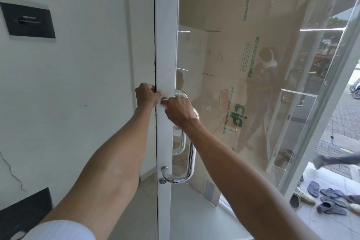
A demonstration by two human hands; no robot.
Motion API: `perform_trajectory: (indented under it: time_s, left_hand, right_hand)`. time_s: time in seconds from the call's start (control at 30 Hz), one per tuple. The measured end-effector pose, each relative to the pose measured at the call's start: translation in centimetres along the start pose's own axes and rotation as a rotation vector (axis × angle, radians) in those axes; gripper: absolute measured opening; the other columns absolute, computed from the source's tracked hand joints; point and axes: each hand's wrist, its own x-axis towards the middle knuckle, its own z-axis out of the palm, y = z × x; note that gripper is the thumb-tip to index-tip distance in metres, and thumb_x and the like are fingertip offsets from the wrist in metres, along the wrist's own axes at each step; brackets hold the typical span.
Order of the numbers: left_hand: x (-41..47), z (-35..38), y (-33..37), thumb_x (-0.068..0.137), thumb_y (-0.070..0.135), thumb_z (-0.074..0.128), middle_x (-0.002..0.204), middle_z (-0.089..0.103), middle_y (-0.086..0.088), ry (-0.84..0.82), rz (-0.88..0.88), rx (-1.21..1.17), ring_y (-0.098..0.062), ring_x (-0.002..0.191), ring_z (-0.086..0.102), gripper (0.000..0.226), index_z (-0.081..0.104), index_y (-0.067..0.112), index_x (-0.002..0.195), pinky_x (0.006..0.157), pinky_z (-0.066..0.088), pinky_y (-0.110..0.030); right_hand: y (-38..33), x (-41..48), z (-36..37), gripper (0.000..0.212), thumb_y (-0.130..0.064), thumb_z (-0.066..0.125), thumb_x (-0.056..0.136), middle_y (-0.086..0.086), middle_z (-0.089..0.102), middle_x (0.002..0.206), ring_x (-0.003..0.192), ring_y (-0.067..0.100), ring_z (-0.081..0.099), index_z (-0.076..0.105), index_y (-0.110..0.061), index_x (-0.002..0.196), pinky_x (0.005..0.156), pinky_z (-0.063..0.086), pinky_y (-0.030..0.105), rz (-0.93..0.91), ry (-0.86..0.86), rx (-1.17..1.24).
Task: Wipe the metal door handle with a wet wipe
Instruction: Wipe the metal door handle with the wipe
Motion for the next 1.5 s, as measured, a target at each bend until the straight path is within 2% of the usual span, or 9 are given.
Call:
perform_trajectory:
  time_s: [0.1, 0.27, 0.53, 0.7, 0.8, 0.97, 1.17, 1.33, 1.5]
  left_hand:
    - [0.1, -0.1, 0.2, 0.076, 0.018, 0.08, 0.099, 0.073, -0.019, -0.004, -0.006, -0.004, -0.032, 0.094, 0.068, 0.033, 0.072, -0.004, 0.1, 0.086, 0.055, -0.034]
    - [0.3, -0.2, 0.3, 0.075, 0.019, 0.082, 0.101, 0.073, -0.018, -0.007, -0.032, -0.026, -0.03, 0.095, 0.068, 0.036, 0.072, -0.003, 0.101, 0.083, 0.05, -0.028]
    - [0.1, -0.2, 0.4, 0.075, 0.018, 0.081, 0.1, 0.073, -0.017, -0.023, -0.05, -0.038, -0.03, 0.097, 0.067, 0.034, 0.072, -0.004, 0.098, 0.078, 0.048, -0.026]
    - [-0.2, -0.1, 0.5, 0.075, 0.017, 0.08, 0.098, 0.074, -0.018, -0.003, -0.04, -0.003, -0.031, 0.095, 0.068, 0.031, 0.073, -0.004, 0.097, 0.079, 0.05, -0.027]
    - [-0.2, 0.0, 0.5, 0.077, 0.016, 0.078, 0.095, 0.074, -0.019, -0.005, -0.033, 0.029, -0.032, 0.094, 0.067, 0.028, 0.073, -0.005, 0.094, 0.083, 0.053, -0.033]
    - [0.0, -0.2, 0.6, 0.078, 0.016, 0.077, 0.095, 0.073, -0.02, -0.034, -0.007, 0.068, -0.034, 0.093, 0.067, 0.027, 0.071, -0.007, 0.092, 0.08, 0.052, -0.032]
    - [-0.2, -0.4, 0.6, 0.079, 0.017, 0.076, 0.098, 0.073, -0.02, -0.04, -0.006, 0.069, -0.033, 0.095, 0.067, 0.029, 0.071, -0.007, 0.096, 0.08, 0.05, -0.029]
    - [-0.4, -0.3, 0.7, 0.08, 0.017, 0.075, 0.098, 0.072, -0.019, -0.037, -0.024, 0.063, -0.032, 0.096, 0.066, 0.028, 0.07, -0.007, 0.095, 0.085, 0.054, -0.034]
    - [-0.9, 0.1, 0.4, 0.082, 0.013, 0.071, 0.096, 0.072, -0.021, -0.019, 0.002, 0.07, -0.035, 0.095, 0.065, 0.024, 0.068, -0.007, 0.094, 0.082, 0.052, -0.036]
  right_hand:
    - [-0.7, 0.4, 0.5, 0.026, -0.002, 0.051, 0.084, 0.007, 0.072, 0.086, 0.083, 0.031, 0.068, 0.068, -0.019, 0.096, 0.061, 0.034, 0.033, 0.009, 0.011, -0.015]
    - [2.0, -1.2, 0.7, 0.027, -0.023, 0.059, 0.091, -0.004, 0.071, 0.101, 0.09, 0.026, 0.067, 0.064, -0.031, 0.117, 0.067, 0.049, 0.034, -0.08, 0.094, 0.047]
    - [5.6, -5.0, 0.7, 0.032, -0.032, 0.066, 0.088, -0.01, 0.07, 0.117, 0.096, 0.019, 0.07, 0.066, -0.033, 0.121, 0.063, 0.058, 0.036, -0.044, 0.241, 0.182]
    - [4.7, -4.2, -0.1, 0.03, -0.029, 0.067, 0.087, -0.005, 0.073, 0.098, 0.082, 0.022, 0.067, 0.066, -0.03, 0.117, 0.059, 0.049, 0.028, -0.08, 0.201, 0.128]
    - [3.2, -3.2, -0.3, 0.028, -0.026, 0.064, 0.091, -0.005, 0.07, 0.093, 0.083, 0.021, 0.066, 0.063, -0.029, 0.118, 0.064, 0.047, 0.028, -0.124, 0.153, 0.028]
    - [2.5, -3.2, 0.0, 0.031, -0.027, 0.063, 0.091, -0.007, 0.069, 0.097, 0.088, 0.02, 0.065, 0.062, -0.032, 0.122, 0.067, 0.052, 0.031, -0.07, 0.158, 0.079]
    - [4.4, -5.6, 0.9, 0.038, -0.025, 0.079, 0.077, -0.004, 0.073, 0.111, 0.095, 0.019, 0.071, 0.071, -0.023, 0.114, 0.066, 0.058, 0.031, -0.051, 0.369, 0.16]
    - [5.2, -7.0, 1.8, 0.039, -0.02, 0.085, 0.073, -0.002, 0.074, 0.108, 0.089, 0.019, 0.074, 0.074, -0.02, 0.11, 0.063, 0.059, 0.028, 0.004, 0.488, 0.175]
    - [4.9, -6.5, 1.2, 0.031, -0.022, 0.074, 0.084, 0.0, 0.074, 0.102, 0.077, 0.022, 0.071, 0.07, -0.017, 0.114, 0.057, 0.059, 0.034, 0.032, 0.365, 0.189]
